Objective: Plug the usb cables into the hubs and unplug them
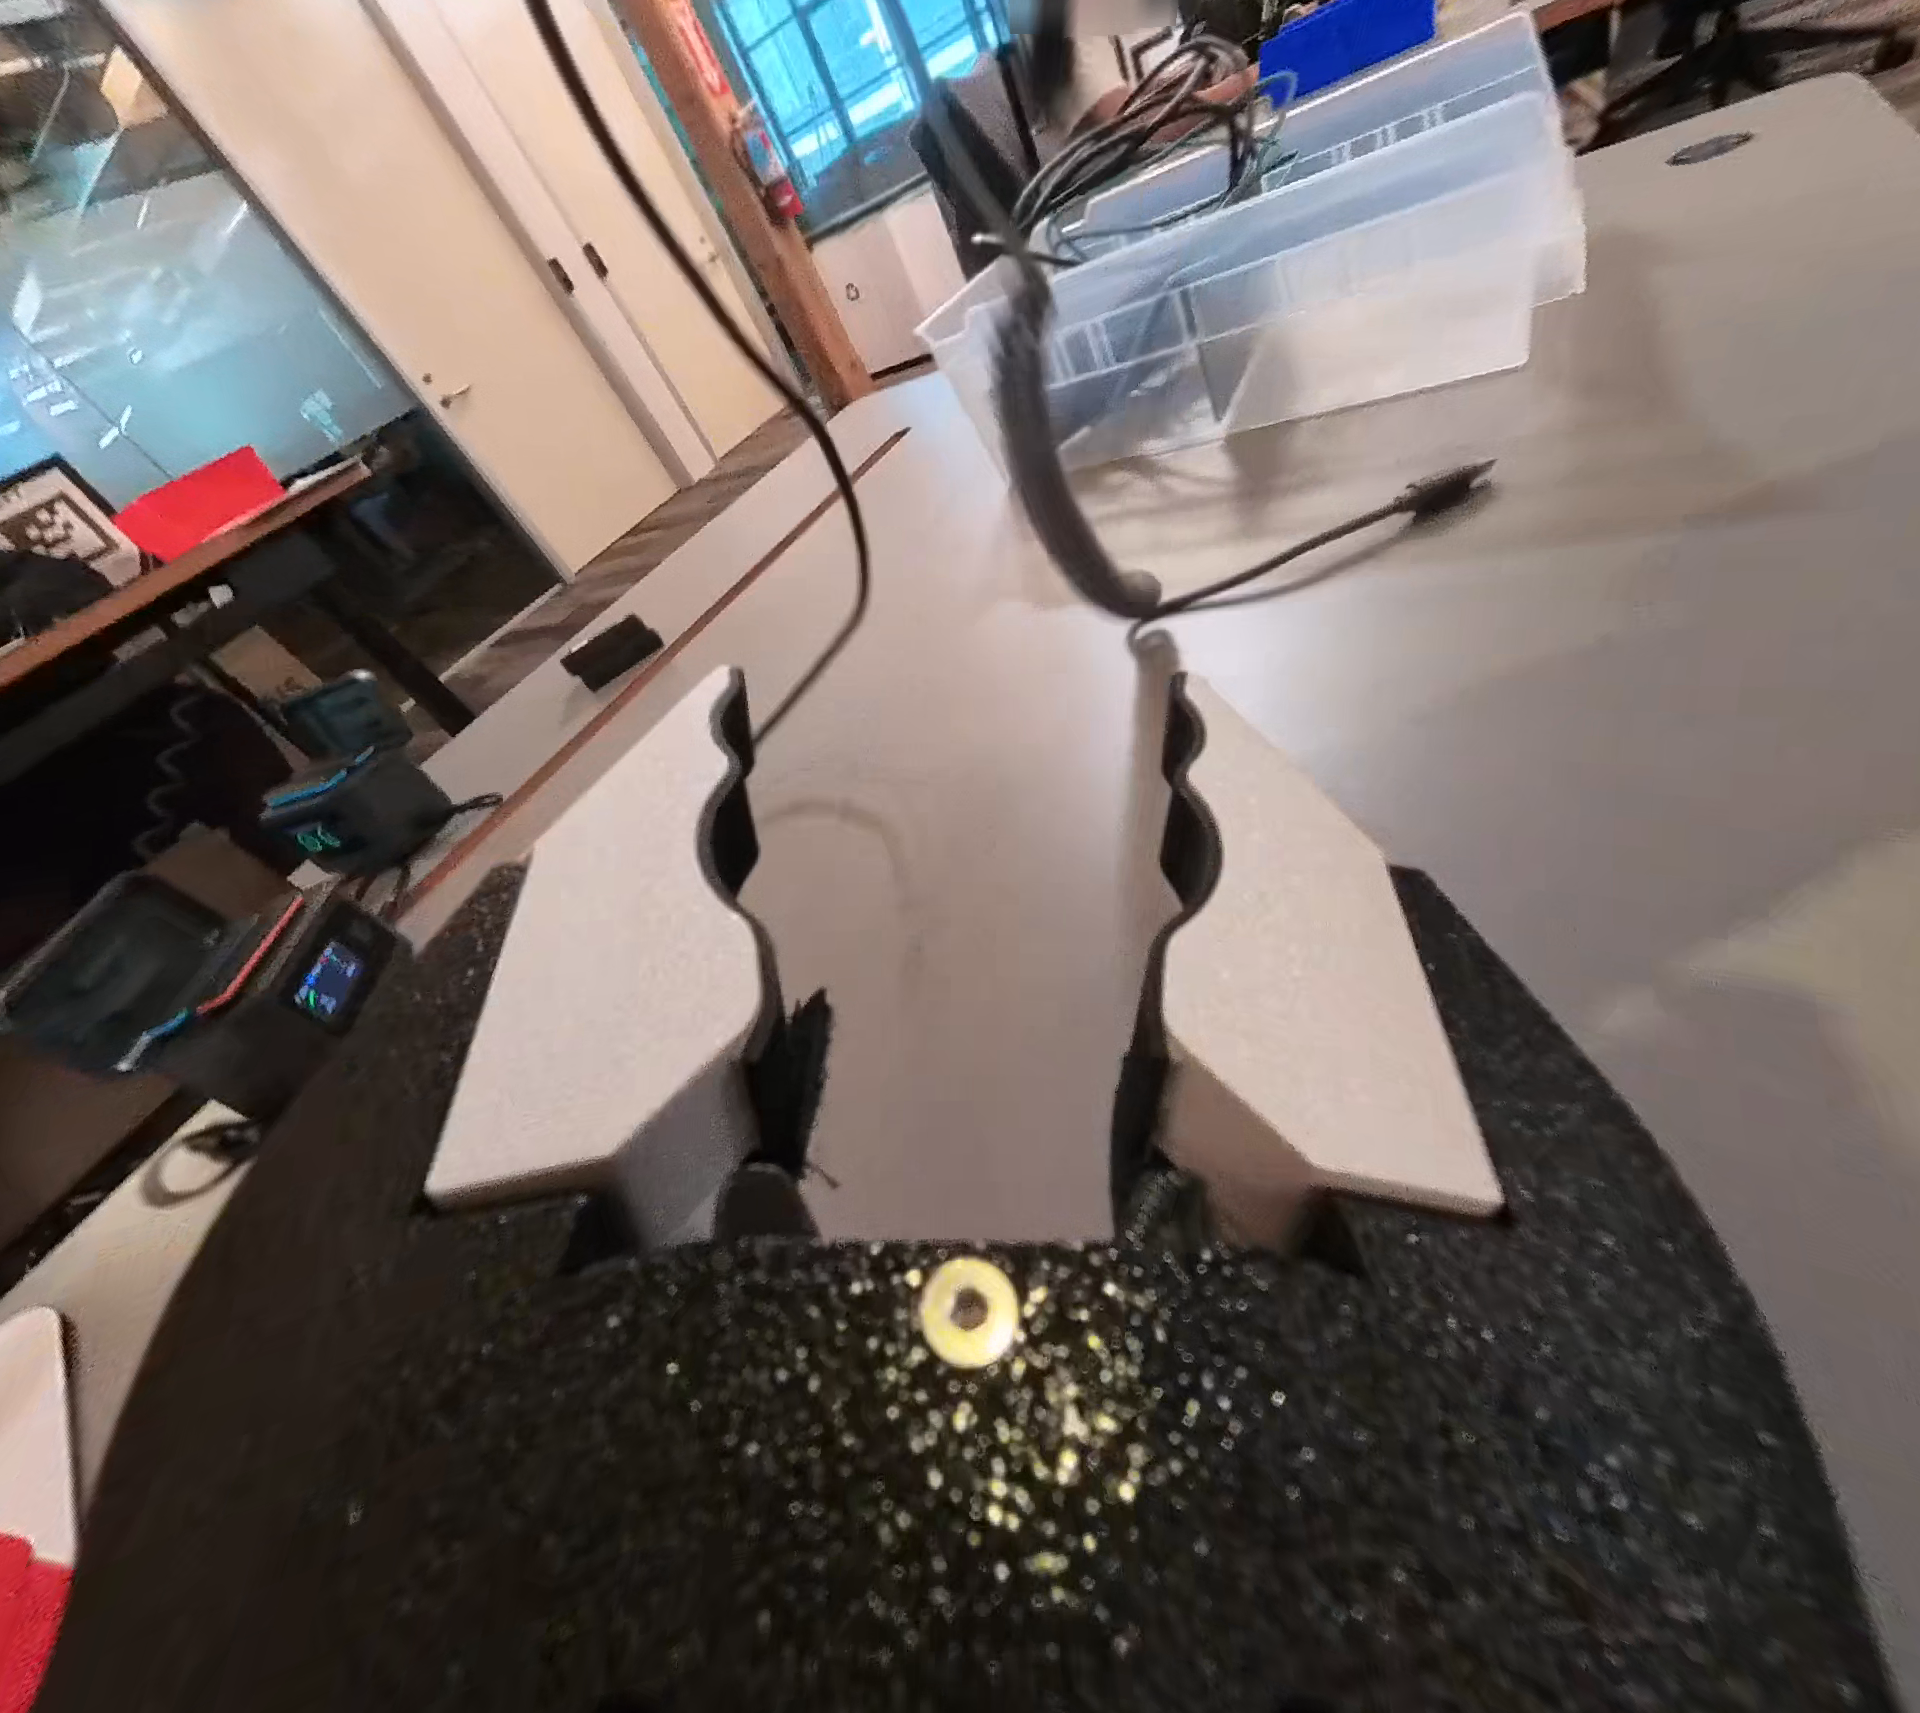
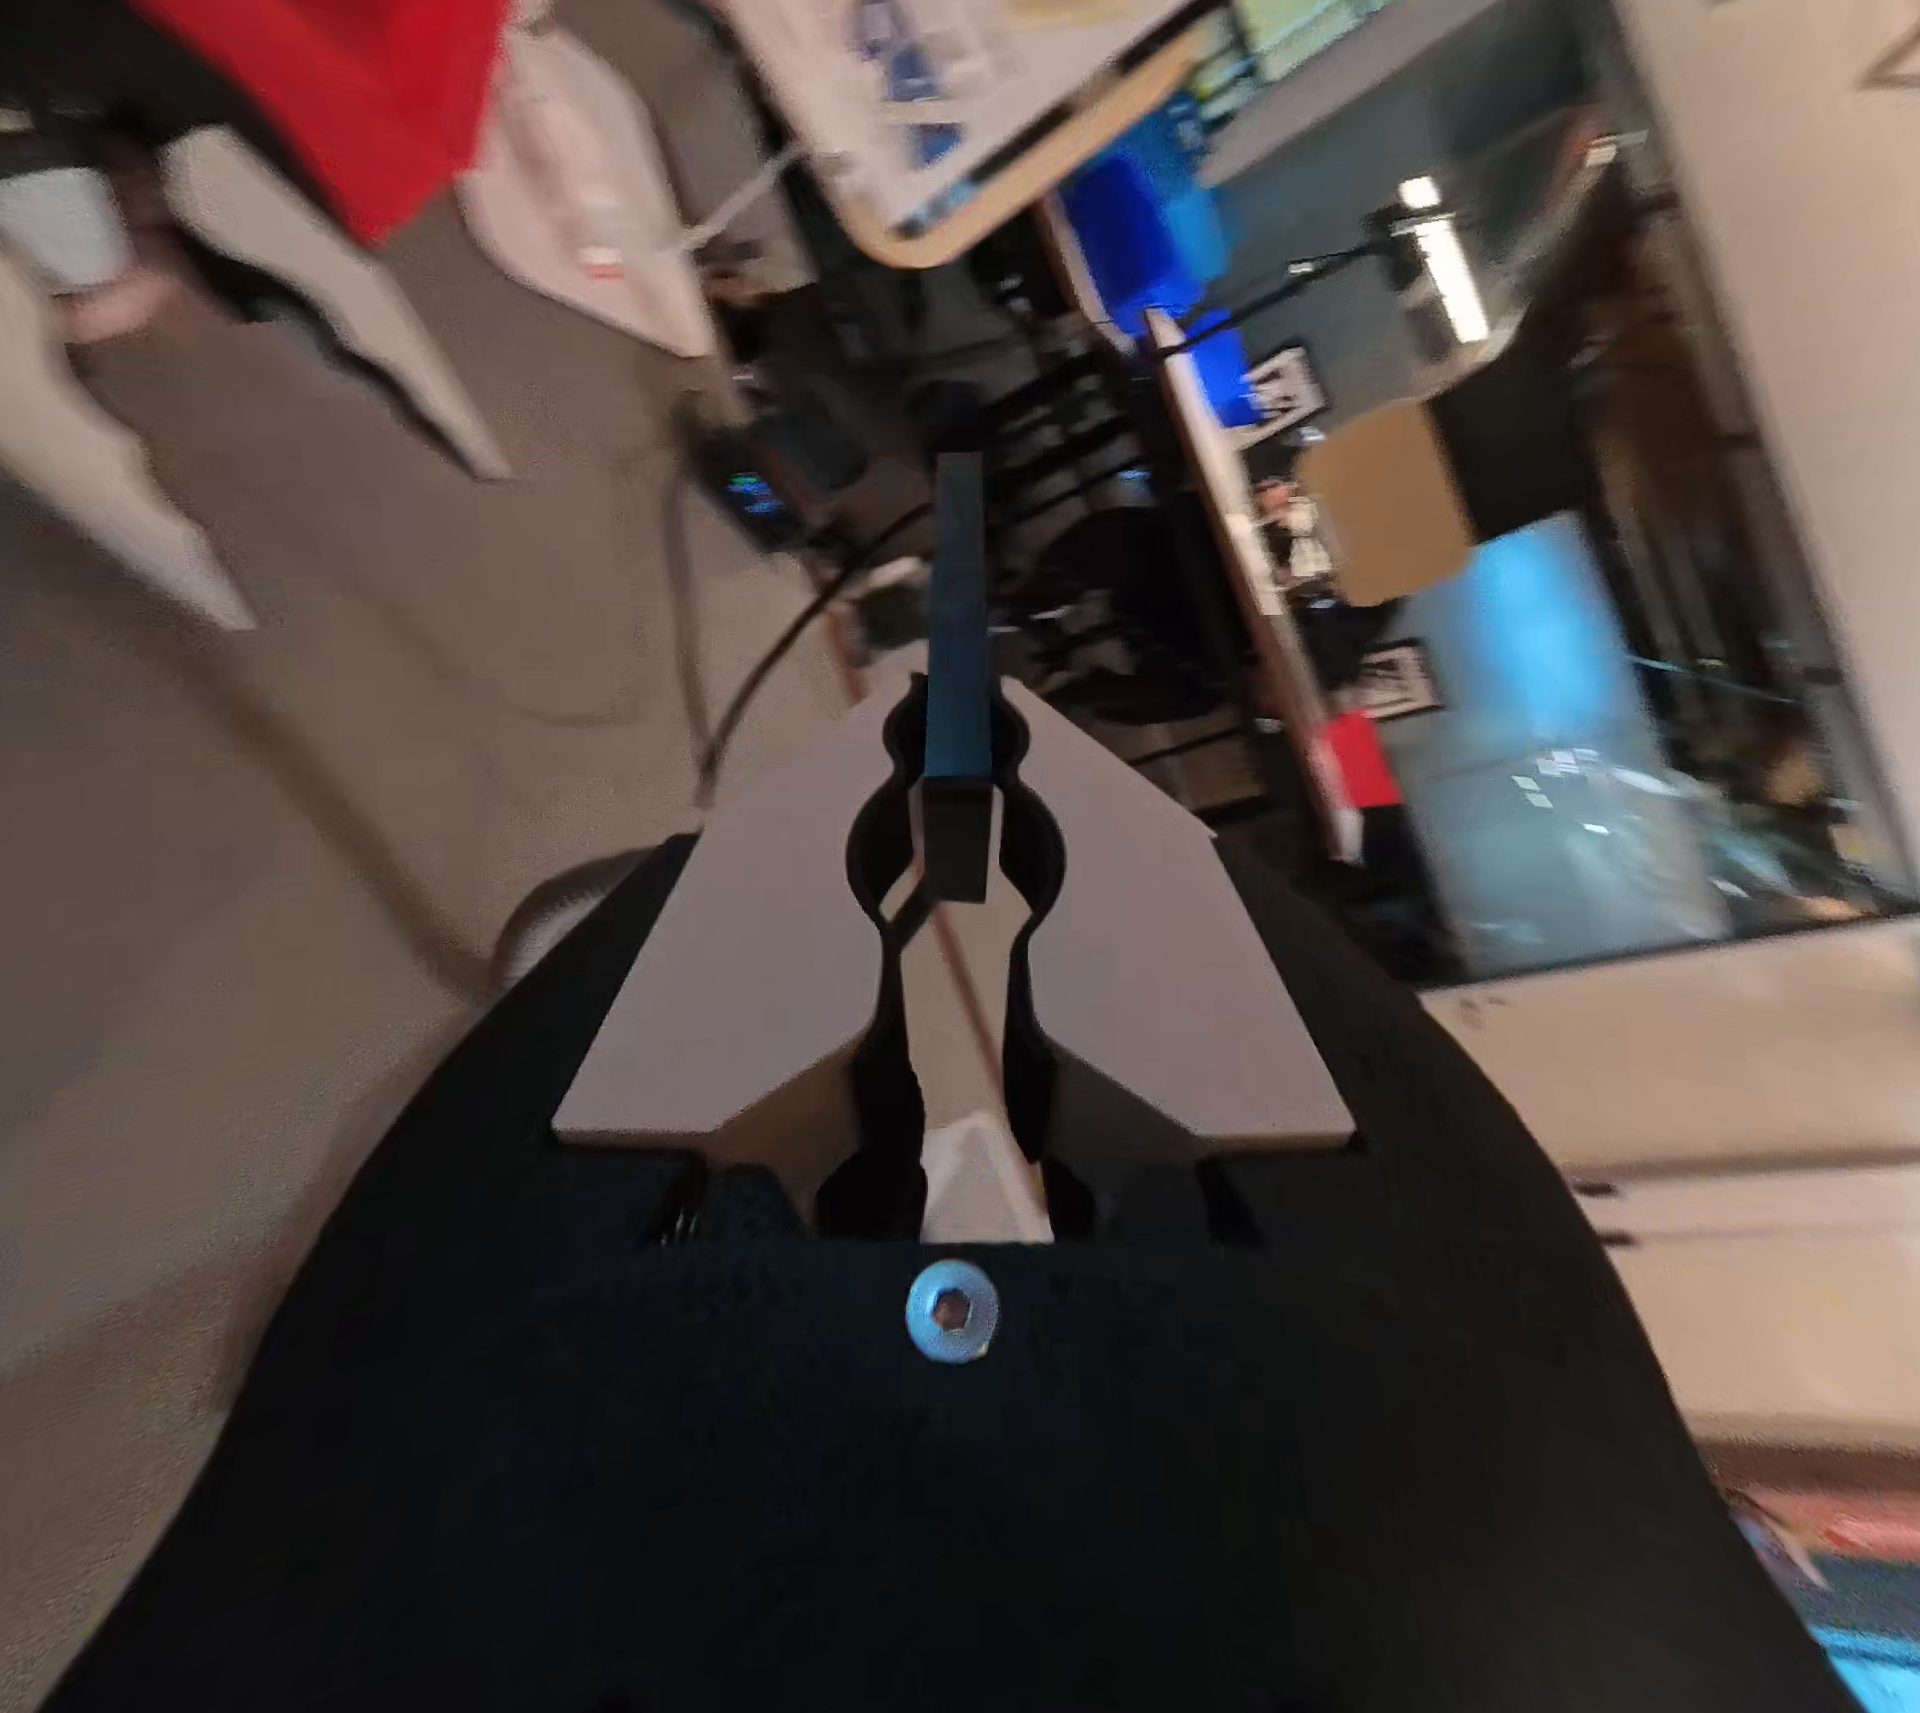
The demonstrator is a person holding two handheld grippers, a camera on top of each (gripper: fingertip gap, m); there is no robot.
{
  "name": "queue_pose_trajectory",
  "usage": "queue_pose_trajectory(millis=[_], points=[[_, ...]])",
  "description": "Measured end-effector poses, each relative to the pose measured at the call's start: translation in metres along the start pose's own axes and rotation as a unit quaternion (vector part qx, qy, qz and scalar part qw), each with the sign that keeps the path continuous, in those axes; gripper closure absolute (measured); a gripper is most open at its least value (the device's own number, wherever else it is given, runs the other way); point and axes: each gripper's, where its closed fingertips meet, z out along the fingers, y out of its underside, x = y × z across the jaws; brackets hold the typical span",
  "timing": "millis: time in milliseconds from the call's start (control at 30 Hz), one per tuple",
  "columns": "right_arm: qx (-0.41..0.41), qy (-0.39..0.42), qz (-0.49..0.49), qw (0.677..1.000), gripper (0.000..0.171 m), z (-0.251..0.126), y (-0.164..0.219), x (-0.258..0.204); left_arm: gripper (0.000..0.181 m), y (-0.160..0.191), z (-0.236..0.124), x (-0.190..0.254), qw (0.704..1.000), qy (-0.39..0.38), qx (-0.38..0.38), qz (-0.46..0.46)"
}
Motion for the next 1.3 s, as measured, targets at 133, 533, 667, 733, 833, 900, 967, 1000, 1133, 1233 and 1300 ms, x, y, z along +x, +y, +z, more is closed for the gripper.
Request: queue_pose_trajectory(millis=[133, 533, 667, 733, 833, 900, 967, 1000, 1133, 1233, 1300], points=[[-0.009, 0.084, -0.031, 0.996, 0.163, -0.018, -0.008, 0.102, 0.105, 0.005, 0.0, -0.006, 1.0, -0.008, -0.005, -0.009], [-0.03, 0.264, -0.068, 0.962, 0.163, -0.088, -0.074, 0.354, 0.112, 0.018, -0.002, -0.023, 0.999, -0.029, -0.019, -0.04], [-0.053, 0.31, -0.064, 0.947, 0.164, -0.113, -0.08, 0.41, 0.113, 0.019, -0.002, -0.025, 0.999, -0.032, -0.022, -0.036], [-0.066, 0.325, -0.053, 0.942, 0.164, -0.126, -0.075, 0.431, 0.113, 0.02, -0.001, -0.023, 0.999, -0.03, -0.024, -0.035], [-0.095, 0.342, -0.041, 0.934, 0.163, -0.145, -0.054, 0.451, 0.115, 0.021, 0.0, -0.022, 0.999, -0.026, -0.027, -0.03], [-0.11, 0.347, -0.028, 0.931, 0.163, -0.156, -0.034, 0.458, 0.115, 0.022, 0.001, -0.021, 0.999, -0.024, -0.029, -0.03], [-0.118, 0.35, -0.012, 0.929, 0.163, -0.166, -0.013, 0.46, 0.116, 0.021, 0.001, -0.02, 0.999, -0.021, -0.028, -0.032], [-0.119, 0.35, -0.005, 0.929, 0.163, -0.17, -0.003, 0.459, 0.116, 0.021, 0.001, -0.019, 0.999, -0.019, -0.027, -0.033], [-0.122, 0.355, 0.017, 0.927, 0.163, -0.19, 0.025, 0.456, 0.117, 0.022, 0.001, -0.018, 0.999, -0.014, -0.027, -0.037], [-0.125, 0.367, 0.023, 0.921, 0.163, -0.207, 0.033, 0.459, 0.118, 0.023, 0.001, -0.019, 0.999, -0.015, -0.03, -0.04], [-0.122, 0.373, 0.031, 0.919, 0.163, -0.216, 0.036, 0.462, 0.118, 0.023, 0.001, -0.019, 0.999, -0.014, -0.03, -0.042]])
